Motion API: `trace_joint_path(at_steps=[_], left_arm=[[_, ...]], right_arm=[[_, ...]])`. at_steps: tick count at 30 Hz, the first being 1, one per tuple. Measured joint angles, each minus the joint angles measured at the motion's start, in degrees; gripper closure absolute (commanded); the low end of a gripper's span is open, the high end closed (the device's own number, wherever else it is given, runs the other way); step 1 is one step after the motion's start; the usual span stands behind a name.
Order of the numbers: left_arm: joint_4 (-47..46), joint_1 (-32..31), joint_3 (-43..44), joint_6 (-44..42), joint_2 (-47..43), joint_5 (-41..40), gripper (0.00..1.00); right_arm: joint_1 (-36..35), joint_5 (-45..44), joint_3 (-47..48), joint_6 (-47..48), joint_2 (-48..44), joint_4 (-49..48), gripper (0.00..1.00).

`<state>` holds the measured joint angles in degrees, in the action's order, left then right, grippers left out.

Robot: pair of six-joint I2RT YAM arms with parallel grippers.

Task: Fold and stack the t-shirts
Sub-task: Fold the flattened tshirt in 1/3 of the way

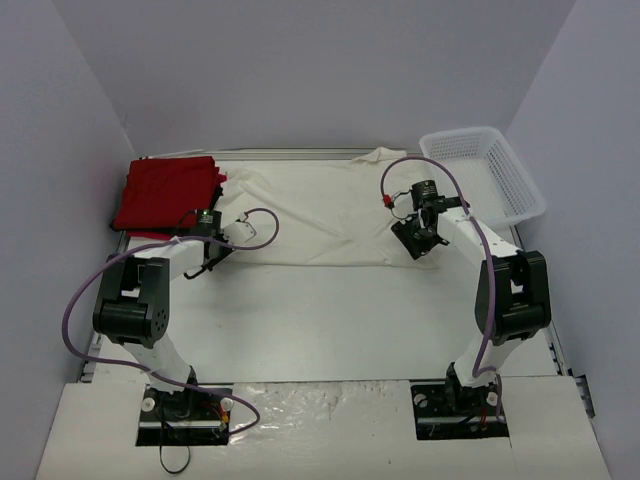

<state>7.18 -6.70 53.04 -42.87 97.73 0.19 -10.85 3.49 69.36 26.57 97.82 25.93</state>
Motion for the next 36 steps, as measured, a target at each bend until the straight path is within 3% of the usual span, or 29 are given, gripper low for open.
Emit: trace_joint_path(at_steps=[7, 15, 23, 36], left_arm=[[1.2, 0.0, 0.1, 0.2, -0.3, 0.2, 0.98], [4.2, 0.0, 0.1, 1.2, -1.4, 0.6, 0.98], [5.7, 0.0, -0.3, 1.6, -2.2, 0.9, 0.98], [5.9, 0.0, -0.3, 2.8, -2.3, 0.9, 0.97]], right_arm=[[0.0, -0.3, -3.7, 0.3, -2.3, 1.2, 0.51], [3.7, -1.2, -5.7, 2.3, -2.2, 1.9, 0.51], [10.7, 0.0, -5.1, 4.9, 4.4, 1.7, 0.53], [10.8, 5.0, -4.4, 7.0, 6.1, 1.4, 0.53]])
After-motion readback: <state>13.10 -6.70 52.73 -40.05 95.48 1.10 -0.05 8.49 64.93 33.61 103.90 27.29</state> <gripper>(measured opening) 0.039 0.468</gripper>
